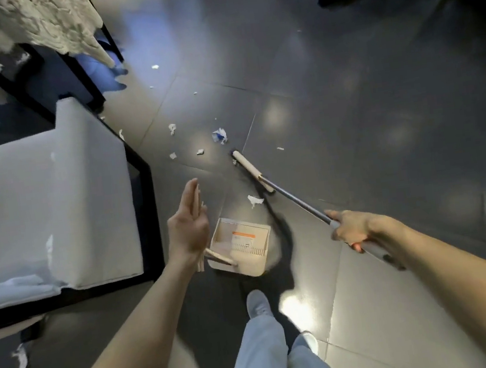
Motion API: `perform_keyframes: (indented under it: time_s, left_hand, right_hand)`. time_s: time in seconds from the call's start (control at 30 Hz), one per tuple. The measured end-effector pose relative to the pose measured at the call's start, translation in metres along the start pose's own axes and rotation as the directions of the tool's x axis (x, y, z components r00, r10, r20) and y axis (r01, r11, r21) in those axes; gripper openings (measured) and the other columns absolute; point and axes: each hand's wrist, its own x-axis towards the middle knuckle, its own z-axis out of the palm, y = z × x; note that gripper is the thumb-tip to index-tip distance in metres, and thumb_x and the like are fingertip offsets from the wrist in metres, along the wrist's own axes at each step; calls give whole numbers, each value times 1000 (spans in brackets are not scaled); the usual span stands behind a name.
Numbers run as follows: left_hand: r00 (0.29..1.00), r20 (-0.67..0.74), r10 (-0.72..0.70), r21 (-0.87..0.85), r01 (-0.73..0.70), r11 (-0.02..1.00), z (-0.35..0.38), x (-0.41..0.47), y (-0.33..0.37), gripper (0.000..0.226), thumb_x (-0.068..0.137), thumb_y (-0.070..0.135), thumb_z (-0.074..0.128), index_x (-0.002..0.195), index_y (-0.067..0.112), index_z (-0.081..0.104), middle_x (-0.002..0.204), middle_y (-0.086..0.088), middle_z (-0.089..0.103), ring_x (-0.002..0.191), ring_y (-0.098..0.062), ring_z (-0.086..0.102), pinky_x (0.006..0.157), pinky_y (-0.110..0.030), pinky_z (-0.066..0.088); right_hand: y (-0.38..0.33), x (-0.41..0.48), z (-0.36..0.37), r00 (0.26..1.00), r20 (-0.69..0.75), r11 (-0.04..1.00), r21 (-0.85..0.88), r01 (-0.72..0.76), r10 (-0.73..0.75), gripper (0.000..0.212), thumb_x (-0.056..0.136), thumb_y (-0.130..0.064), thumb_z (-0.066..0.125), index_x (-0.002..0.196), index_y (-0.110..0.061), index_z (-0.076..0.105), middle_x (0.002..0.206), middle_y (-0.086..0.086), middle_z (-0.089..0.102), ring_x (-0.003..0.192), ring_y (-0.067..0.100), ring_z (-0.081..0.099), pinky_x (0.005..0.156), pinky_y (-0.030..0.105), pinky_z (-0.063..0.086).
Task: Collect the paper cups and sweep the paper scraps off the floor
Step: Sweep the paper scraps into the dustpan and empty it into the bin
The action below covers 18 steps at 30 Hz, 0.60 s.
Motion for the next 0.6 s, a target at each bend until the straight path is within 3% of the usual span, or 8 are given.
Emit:
perform_keyframes:
  time_s: [0.1, 0.23, 0.3, 0.37, 0.43, 0.53, 0.6]
  left_hand:
    - [1000, 1, -11, -32, 11, 999, -6, 24, -1, 61, 93, 2, 53, 145, 29, 37, 141, 12, 44, 130, -5, 41, 108, -22, 30]
    - [999, 12, -41, -33, 42, 999, -12, 42, 3, 62, 92, 4, 54, 145, 33, 37, 129, 22, 43, 117, 12, 42, 102, -14, 32]
    - [998, 12, -59, -27, 59, 998, -15, 44, 6, 62, 92, 6, 54, 144, 36, 38, 124, 22, 46, 116, 5, 46, 98, -13, 33]
    - [998, -6, -67, -28, 67, 997, -21, 38, 6, 61, 93, 6, 53, 143, 37, 39, 128, 14, 54, 121, -10, 52, 102, -20, 36]
    - [995, -75, -66, -1, 66, 998, -29, 26, 2, 57, 94, 8, 53, 140, 38, 40, 126, -4, 62, 114, -21, 56, 97, -30, 44]
    - [987, -150, -64, 60, 74, 995, -47, 7, -6, 58, 95, 10, 52, 143, 37, 37, 124, -5, 63, 105, -17, 58, 85, -13, 38]
    - [977, -192, -93, 69, 108, 992, -60, -1, -12, 59, 95, 10, 52, 144, 38, 36, 130, 1, 60, 108, -16, 58, 86, -10, 36]
  right_hand:
    - [-11, 22, 8, 992, 121, 990, 134, -52, 36, 66, 91, 0, 43, 149, -28, 26, 60, 4, 47, 36, 10, 43, 34, 20, 37]
    - [1, 4, 2, 955, 287, 973, 193, -127, 68, 69, 91, -1, 41, 146, -39, 27, 60, 0, 38, 35, 7, 34, 35, 18, 31]
    - [9, -13, -14, 944, 321, 965, 211, -154, 81, 69, 91, -5, 44, 146, -43, 27, 57, -2, 37, 38, 8, 33, 36, 19, 31]
    - [6, -28, -34, 944, 320, 967, 207, -150, 78, 68, 90, -8, 45, 143, -48, 29, 55, -4, 39, 39, 9, 35, 36, 19, 31]
    - [-12, -37, -50, 956, 289, 980, 173, -101, 48, 69, 90, -7, 45, 142, -49, 29, 55, -4, 39, 40, 9, 36, 36, 20, 32]
    - [-52, -29, -63, 975, 224, 997, 82, -9, -9, 71, 92, -3, 44, 147, -42, 23, 58, 0, 37, 39, 10, 35, 35, 20, 33]
    - [-85, -14, -65, 983, 182, 999, 29, 32, -37, 71, 93, 0, 43, 151, -33, 19, 59, 3, 38, 36, 10, 35, 33, 19, 33]
